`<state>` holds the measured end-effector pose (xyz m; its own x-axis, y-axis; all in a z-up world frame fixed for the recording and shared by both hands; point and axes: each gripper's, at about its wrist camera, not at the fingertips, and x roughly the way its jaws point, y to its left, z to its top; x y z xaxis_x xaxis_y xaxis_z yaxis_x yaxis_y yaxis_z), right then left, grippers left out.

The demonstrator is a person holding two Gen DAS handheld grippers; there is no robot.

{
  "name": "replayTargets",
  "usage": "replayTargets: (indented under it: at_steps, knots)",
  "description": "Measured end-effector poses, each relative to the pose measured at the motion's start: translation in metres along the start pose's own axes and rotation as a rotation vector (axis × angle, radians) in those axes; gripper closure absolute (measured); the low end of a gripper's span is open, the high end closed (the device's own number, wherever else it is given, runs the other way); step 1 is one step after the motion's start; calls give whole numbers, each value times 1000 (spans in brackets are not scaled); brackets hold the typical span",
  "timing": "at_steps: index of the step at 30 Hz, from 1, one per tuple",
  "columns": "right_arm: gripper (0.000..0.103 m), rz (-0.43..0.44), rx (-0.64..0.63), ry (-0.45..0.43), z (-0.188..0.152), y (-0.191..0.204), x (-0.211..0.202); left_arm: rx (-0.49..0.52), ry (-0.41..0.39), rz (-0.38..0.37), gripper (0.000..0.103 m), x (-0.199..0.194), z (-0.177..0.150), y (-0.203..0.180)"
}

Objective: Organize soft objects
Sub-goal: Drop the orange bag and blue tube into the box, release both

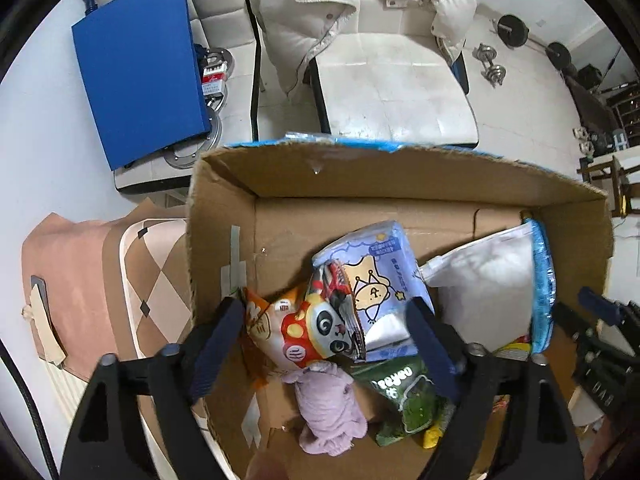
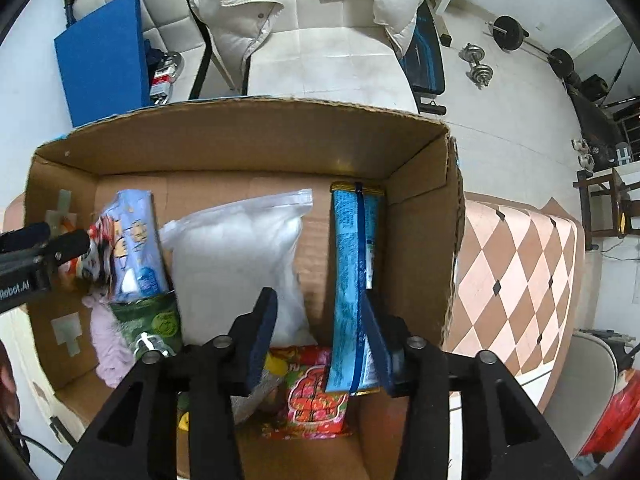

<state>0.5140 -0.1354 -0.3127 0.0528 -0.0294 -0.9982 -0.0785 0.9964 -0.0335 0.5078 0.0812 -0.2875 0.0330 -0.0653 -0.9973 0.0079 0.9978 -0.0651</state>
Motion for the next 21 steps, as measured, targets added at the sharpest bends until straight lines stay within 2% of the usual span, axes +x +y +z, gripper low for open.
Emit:
replayTargets:
  at_steps: [3, 5, 7, 15, 21]
  knots:
    - [38, 11, -10, -5, -8, 5, -9, 2, -42, 2, 3, -15, -9, -2]
    - [15, 18, -21, -4, -15, 10, -14, -2, -56, -12, 3, -20, -18, -3]
    - [1, 19, -32, -1, -25, 15, -17, -5, -62, -32, 2, -23, -32, -4]
    - [0, 3, -25, 7, -68, 27, -22, -21, -40, -33, 2, -19, -82, -4]
    - [0, 19, 17, -19, -85, 27, -35, -51, -88, -12, 2, -37, -108, -6]
